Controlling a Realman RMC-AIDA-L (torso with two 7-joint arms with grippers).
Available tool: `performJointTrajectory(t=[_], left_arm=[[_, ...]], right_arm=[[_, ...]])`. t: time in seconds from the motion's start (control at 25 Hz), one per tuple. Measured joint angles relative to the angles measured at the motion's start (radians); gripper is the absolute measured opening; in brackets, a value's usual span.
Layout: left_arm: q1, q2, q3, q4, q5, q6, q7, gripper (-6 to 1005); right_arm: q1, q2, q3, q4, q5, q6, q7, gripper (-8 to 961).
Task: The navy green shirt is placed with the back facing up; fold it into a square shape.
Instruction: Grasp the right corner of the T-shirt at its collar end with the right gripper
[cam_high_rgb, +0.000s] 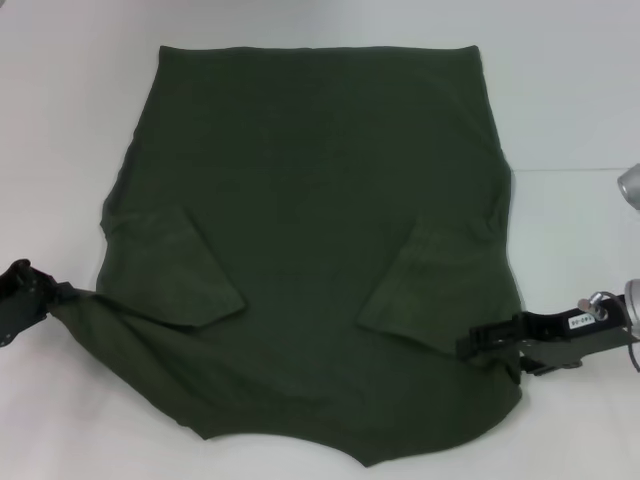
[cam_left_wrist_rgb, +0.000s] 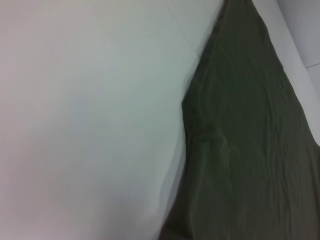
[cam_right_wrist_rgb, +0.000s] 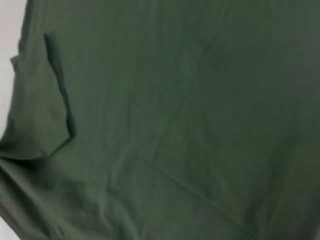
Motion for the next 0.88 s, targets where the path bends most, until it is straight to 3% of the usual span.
performJointTrajectory(t=[0.24,0.6,0.88], left_arm=[[0.002,0.000,0.000,0.000,-0.008,0.000,0.000,2],[0.003,0.000,-0.004,0.000,-0.010,0.000,0.002,3],[0.002,0.000,-0.004,0.000,-0.011,0.000,0.002,2]], right_arm=[[0.005,0.013,0.001,0.001,0.069,0.004,-0.020,928],[0.007,0.005,-0.004,0.001,0.147,-0.003,-0.029,927],[0.021,0.011,-0.010,0.009,0.145,0.010,-0.030,927]])
